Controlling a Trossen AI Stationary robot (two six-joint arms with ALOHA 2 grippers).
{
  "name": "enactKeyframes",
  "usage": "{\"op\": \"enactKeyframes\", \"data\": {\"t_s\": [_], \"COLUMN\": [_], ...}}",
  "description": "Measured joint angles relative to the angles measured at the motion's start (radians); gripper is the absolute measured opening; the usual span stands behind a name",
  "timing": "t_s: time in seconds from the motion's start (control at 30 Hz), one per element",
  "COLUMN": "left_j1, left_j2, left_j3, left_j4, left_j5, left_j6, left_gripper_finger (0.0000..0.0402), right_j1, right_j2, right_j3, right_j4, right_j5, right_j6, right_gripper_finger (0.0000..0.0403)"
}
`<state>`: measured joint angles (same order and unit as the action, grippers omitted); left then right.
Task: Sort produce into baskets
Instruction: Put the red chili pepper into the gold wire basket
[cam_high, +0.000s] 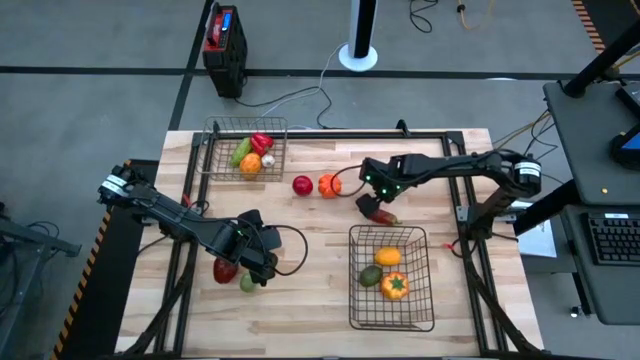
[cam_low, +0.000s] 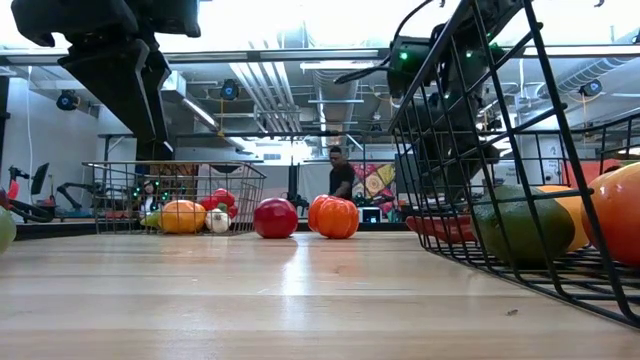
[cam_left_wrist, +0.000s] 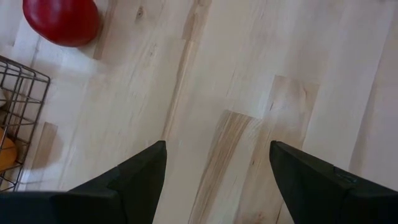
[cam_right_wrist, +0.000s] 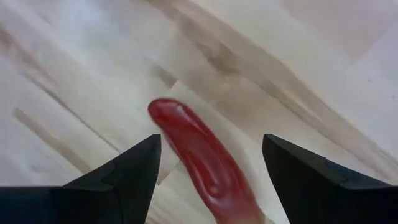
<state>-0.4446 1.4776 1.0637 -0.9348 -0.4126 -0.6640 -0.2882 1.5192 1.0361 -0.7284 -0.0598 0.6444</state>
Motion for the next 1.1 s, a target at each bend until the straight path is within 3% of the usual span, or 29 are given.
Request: {"op": "enactKeyframes", "data": {"t_s": [0.2, 0.4, 0.97, 1.1], "left_j1": [0.000, 0.000, 0.001, 0.001], "left_j2": [0.000, 0.000, -0.005, -0.007], "left_j3": [0.000, 0.000, 0.000, 0.000], "left_j4": [0.000, -0.001, -0.072, -0.079], "left_j5": [-0.016, -0.027, -0.125, -0.130], "left_j6": [0.015, 0.028, 0.112, 0.147], "left_gripper_finger": [0.0266, 0.0266, 0.0266, 0.0266], "right_j1": [-0.018, -0.018, -0.012, -0.008], "right_j2": [0.053, 0.103, 0.124, 0.125], "right_j3": [0.055, 0.137, 0.137, 0.136], "right_j4": [-0.011, -0.164, -0.180, -0.183], "right_j5": [-0.075, -0.053, -0.069, -0.090], "right_j6": [0.047, 0.038, 0.159, 0.183], "right_gripper_finger": [0.0255, 0.0223, 0.0021, 0.0013]}}
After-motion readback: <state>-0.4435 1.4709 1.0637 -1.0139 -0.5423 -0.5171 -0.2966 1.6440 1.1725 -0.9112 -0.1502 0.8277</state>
